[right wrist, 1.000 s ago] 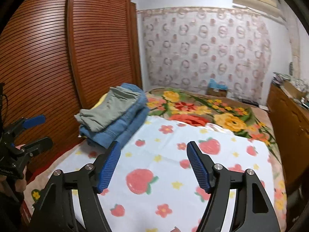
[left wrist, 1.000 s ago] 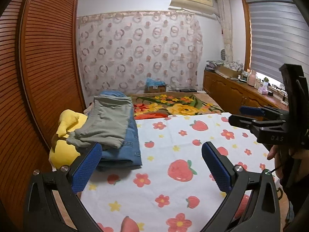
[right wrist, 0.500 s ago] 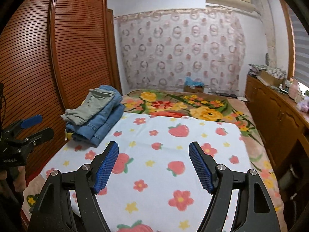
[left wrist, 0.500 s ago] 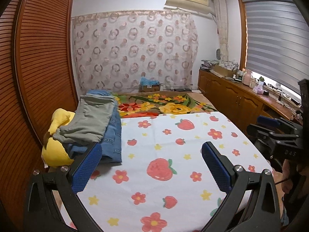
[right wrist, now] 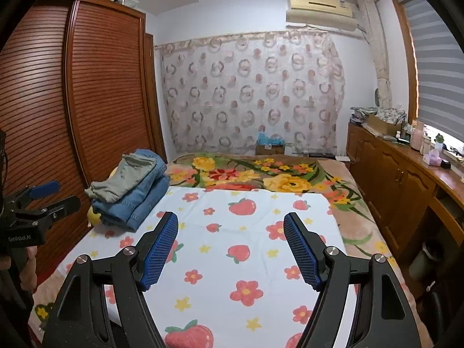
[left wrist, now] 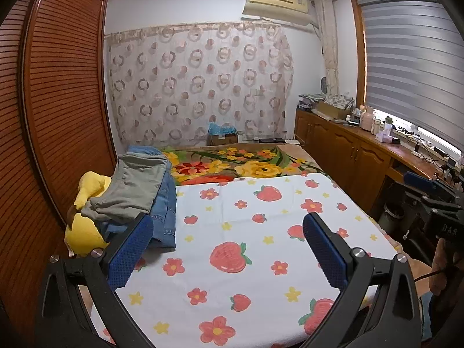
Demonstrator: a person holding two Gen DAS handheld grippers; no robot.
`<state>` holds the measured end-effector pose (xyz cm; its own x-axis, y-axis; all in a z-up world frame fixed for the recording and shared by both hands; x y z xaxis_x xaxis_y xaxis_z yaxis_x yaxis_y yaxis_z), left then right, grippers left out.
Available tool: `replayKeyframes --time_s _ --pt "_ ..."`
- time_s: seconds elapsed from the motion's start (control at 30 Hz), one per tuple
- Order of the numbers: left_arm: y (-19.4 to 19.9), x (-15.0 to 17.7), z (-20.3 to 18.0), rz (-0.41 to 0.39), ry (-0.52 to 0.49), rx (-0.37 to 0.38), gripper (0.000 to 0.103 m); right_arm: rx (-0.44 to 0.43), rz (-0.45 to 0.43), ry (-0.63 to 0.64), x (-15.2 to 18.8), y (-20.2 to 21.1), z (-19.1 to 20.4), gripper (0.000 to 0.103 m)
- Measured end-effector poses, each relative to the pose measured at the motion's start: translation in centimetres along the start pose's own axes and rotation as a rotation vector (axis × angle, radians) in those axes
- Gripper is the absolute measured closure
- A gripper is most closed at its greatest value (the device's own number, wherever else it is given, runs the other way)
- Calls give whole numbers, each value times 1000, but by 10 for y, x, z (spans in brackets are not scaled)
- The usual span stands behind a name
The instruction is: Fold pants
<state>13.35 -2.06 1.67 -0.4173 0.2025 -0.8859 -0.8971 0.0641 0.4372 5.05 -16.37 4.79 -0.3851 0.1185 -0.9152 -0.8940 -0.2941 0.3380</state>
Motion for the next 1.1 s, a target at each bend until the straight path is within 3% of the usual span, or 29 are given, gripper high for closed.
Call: replayKeyframes --time_s 0.3,1.1 --pt "5 0 -1 -5 1 -3 0 5 -6 -10 13 -2 -3 26" --pt "9 -1 5 5 10 -13 0 5 -8 -17 6 -6 -16 26"
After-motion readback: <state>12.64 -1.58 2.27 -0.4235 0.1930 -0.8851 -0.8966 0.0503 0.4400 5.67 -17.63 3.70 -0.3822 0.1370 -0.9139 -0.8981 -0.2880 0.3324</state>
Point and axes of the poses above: each gripper's, at about its wrist camera, not at the fingertips, and y roughly against the way its jaws point, z to its left, x to its underside, the point moved 10 cm from there along -y, roughly the way its jaws point, and after that the axes turned 10 degrees about -y, right-handed, at the moved point
